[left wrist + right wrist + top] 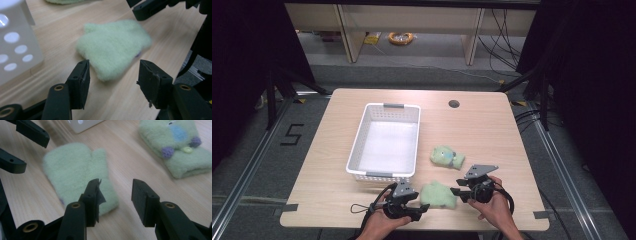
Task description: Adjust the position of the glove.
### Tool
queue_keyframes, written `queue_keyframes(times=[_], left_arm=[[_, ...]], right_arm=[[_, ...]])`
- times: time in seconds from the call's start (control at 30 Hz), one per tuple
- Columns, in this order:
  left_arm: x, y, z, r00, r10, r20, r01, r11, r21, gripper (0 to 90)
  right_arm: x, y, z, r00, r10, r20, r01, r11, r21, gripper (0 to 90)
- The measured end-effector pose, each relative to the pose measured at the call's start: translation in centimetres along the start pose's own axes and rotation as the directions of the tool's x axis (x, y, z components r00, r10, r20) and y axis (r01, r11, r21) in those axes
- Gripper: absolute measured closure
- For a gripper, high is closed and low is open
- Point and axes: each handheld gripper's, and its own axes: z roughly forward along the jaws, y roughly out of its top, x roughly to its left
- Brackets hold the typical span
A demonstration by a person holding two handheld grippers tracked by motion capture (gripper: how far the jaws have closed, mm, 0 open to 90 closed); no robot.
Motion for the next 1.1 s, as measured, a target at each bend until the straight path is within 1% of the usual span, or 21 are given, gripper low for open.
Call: queue_keyframes(times=[0.07,0.1,0.17,0.2,0.23,0.27,0.4,0.43,0.47,0.57,0.63,0.7,0.77,0.8,0.83,0.9,0.97,1.0,1.03,1.07,1.1], left_arm=[[0.2,0.3,0.4,0.9999,-0.009,-0.008,0.009,1.0,-0.004,44.8],[0.3,0.4,0.5,0.9999,-0.006,-0.012,0.006,1.0,0.006,45.5],[0.4,0.5,0.8,0.9998,-0.008,-0.016,0.008,0.9999,0.012,45.9],[0.5,0.6,1.0,0.9998,0.007,-0.018,-0.007,0.9996,0.029,46.4],[0.5,0.6,1.0,0.9998,0.007,-0.018,-0.007,0.9996,0.029,46.5],[0.6,0.8,1.5,0.9997,-0.004,-0.023,0.005,0.9993,0.038,46.5],[0.7,0.8,2.3,0.9991,-0.027,-0.032,0.029,0.9982,0.053,46.0],[0.6,0.8,2.4,0.9987,-0.035,-0.037,0.037,0.9975,0.06,46.9],[0.7,0.8,2.5,0.9985,-0.017,-0.051,0.02,0.9977,0.065,47.5],[0.4,0.7,2.8,0.9981,-0.029,-0.055,0.031,0.9985,0.045,52.2],[0.4,0.6,2.7,0.9991,-0.006,-0.043,0.008,0.9988,0.049,58.0],[0.1,0.6,2.6,0.9991,0.005,-0.042,-0.003,0.9992,0.039,65.2],[0.0,0.6,2.6,0.9995,0.001,-0.033,0.0,0.9995,0.033,69.8],[-0.1,0.5,2.6,0.9995,0.004,-0.032,-0.003,0.9996,0.029,70.9],[0.0,0.5,2.4,0.9997,0.004,-0.024,-0.003,0.9992,0.041,72.3],[-0.1,0.5,2.3,0.9999,-0.008,-0.011,0.008,0.9994,0.035,74.2],[-0.3,0.5,2.1,0.9999,-0.011,0.0,0.011,0.9992,0.038,75.4],[-0.8,0.4,2.1,0.9993,-0.034,0.017,0.034,0.9992,0.02,75.8],[-0.9,0.4,1.9,0.9996,-0.013,0.025,0.012,0.9994,0.031,76.2],[-1.4,0.3,1.8,0.9991,-0.028,0.031,0.027,0.9994,0.022,76.2],[-1.7,0.2,1.7,0.9992,-0.019,0.036,0.019,0.9997,0.015,76.3]], right_arm=[[0.1,0.2,0.4,0.9999,0.009,0.006,-0.009,1.0,0.015,59.3],[0.1,0.2,0.6,0.9999,-0.01,0.0,0.01,1.0,0.012,59.3],[0.0,0.4,0.6,0.9999,-0.011,-0.006,0.011,0.999,0.04,59.3],[0.1,0.3,0.8,0.9999,-0.014,0.005,0.014,1.0,0.027,59.5],[0.1,0.3,0.7,1.0,-0.003,0.008,0.003,0.999,0.054,59.5],[0.1,0.3,0.9,0.9999,-0.01,0.01,0.01,0.999,0.038,59.8],[0.1,0.2,1.2,0.9997,-0.021,-0.012,0.022,0.998,0.066,60.1],[0.2,0.1,1.5,0.9998,-0.021,-0.004,0.021,0.998,0.058,60.3],[0.2,0.1,1.5,0.9998,-0.02,-0.005,0.021,0.998,0.059,60.4],[0.0,-0.1,1.7,0.9994,-0.029,-0.018,0.03,0.998,0.058,62.4],[0.0,-0.2,1.5,0.9992,0.019,-0.034,-0.016,0.997,0.076,65.3],[-0.2,-0.3,1.7,0.9993,0.002,-0.037,0.0,0.998,0.06,68.9],[0.0,-0.4,1.6,0.9985,0.035,-0.043,-0.032,0.997,0.067,73.3],[0.0,-0.5,1.8,0.998,0.031,-0.055,-0.029,0.999,0.038,76.1],[-0.1,-0.6,1.6,0.9981,0.013,-0.06,-0.01,0.999,0.048,80.4],[-0.1,-0.6,1.6,0.9974,-0.009,-0.072,0.012,0.999,0.03,84.1],[0.0,-0.5,1.3,0.9972,-0.016,-0.073,0.019,0.999,0.034,85.1],[0.1,-0.5,1.2,0.9972,-0.014,-0.074,0.016,0.999,0.028,85.3],[0.2,-0.5,0.7,0.9964,-0.006,-0.084,0.009,0.999,0.037,85.4],[0.2,-0.5,0.4,0.9964,-0.02,-0.082,0.023,0.999,0.041,85.4],[0.5,-0.5,0.0,0.9959,-0.017,-0.089,0.02,0.999,0.037,85.4]])
